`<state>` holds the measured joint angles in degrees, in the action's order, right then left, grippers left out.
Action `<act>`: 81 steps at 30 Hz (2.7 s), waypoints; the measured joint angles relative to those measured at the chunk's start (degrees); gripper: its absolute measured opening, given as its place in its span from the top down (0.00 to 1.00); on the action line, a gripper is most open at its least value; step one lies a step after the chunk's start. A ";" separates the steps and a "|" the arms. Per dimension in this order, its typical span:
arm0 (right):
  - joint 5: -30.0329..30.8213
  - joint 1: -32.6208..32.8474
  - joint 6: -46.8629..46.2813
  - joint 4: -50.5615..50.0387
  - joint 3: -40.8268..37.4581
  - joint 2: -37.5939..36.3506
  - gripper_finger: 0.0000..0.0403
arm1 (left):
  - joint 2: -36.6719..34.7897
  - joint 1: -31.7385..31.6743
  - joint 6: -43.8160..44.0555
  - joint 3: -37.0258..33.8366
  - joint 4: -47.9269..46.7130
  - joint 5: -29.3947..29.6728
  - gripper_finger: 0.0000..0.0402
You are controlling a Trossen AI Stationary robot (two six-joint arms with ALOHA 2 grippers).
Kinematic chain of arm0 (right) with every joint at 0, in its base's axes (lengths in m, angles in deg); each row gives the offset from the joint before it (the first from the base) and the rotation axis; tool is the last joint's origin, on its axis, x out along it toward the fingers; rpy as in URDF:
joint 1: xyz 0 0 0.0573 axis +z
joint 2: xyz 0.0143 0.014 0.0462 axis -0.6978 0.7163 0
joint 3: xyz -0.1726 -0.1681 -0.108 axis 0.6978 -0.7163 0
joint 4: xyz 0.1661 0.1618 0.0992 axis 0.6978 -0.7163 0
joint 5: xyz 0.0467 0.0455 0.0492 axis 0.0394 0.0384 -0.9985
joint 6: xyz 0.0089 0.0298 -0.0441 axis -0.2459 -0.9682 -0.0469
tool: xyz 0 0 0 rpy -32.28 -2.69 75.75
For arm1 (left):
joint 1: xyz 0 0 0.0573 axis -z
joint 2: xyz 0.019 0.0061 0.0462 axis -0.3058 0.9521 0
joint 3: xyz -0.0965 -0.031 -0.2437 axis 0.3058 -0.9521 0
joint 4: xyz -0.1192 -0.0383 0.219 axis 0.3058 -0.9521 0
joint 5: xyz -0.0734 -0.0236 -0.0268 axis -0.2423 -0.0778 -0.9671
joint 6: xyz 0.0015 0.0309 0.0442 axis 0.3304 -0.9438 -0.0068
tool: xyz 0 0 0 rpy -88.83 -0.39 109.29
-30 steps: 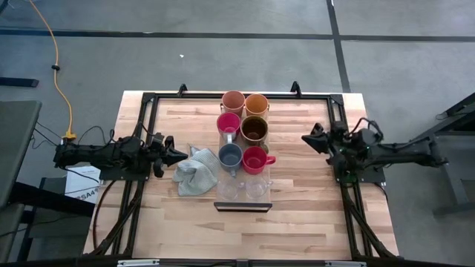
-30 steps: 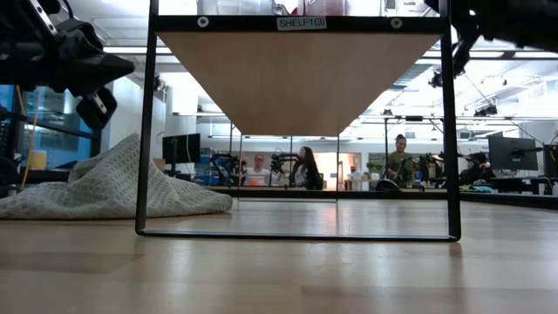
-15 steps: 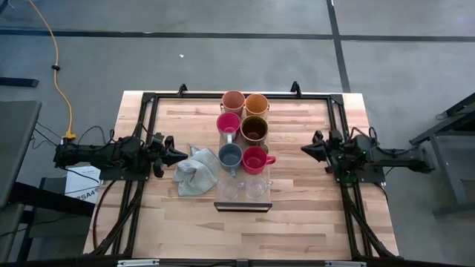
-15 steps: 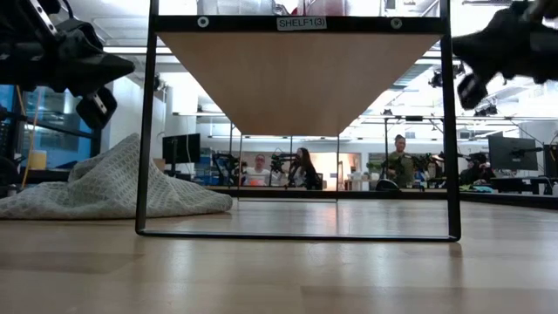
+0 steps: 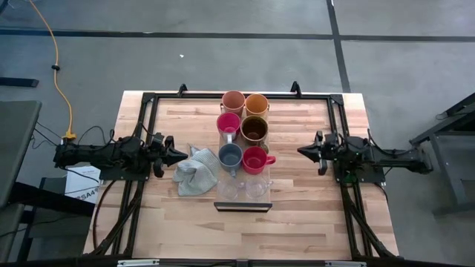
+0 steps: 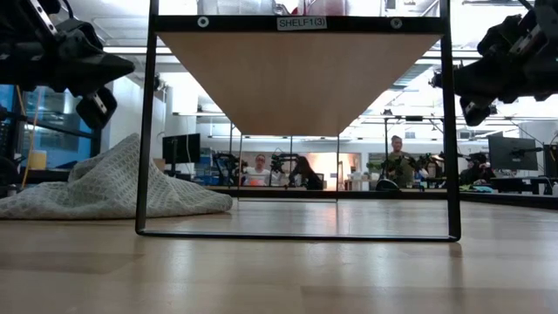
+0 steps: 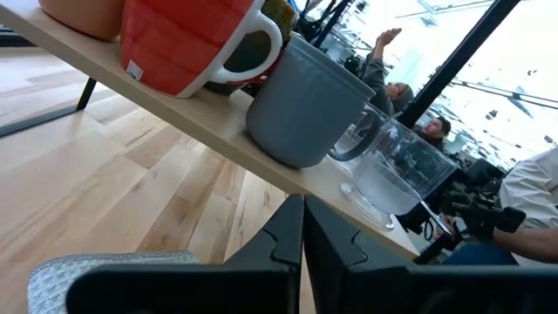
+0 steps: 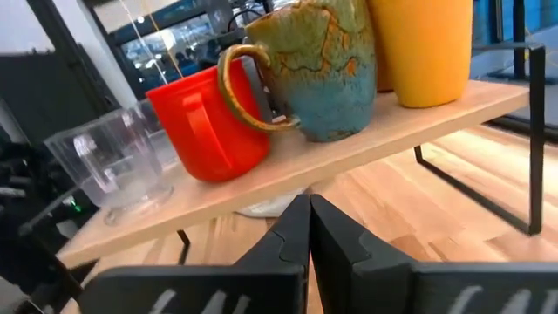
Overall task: Stack small to large cups/mugs on shelf
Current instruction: Return to Home Position
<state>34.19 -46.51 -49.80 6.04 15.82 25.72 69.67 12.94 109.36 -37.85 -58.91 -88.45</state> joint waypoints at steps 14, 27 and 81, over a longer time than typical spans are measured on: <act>-0.16 0.00 -4.15 -0.09 0.02 0.20 1.00 | 0.00 0.00 -0.01 0.01 0.00 -0.01 1.00; -0.16 0.00 -4.82 -0.09 0.02 0.31 1.00 | -1.95 0.37 -0.07 0.03 0.04 -0.44 1.00; -0.14 -0.02 -4.82 -0.04 0.02 0.31 1.00 | -1.75 0.37 -0.02 -0.02 -0.04 -0.46 1.00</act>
<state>34.06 -46.53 -54.62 5.99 15.85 26.03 67.93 13.31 109.34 -37.86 -58.95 -88.91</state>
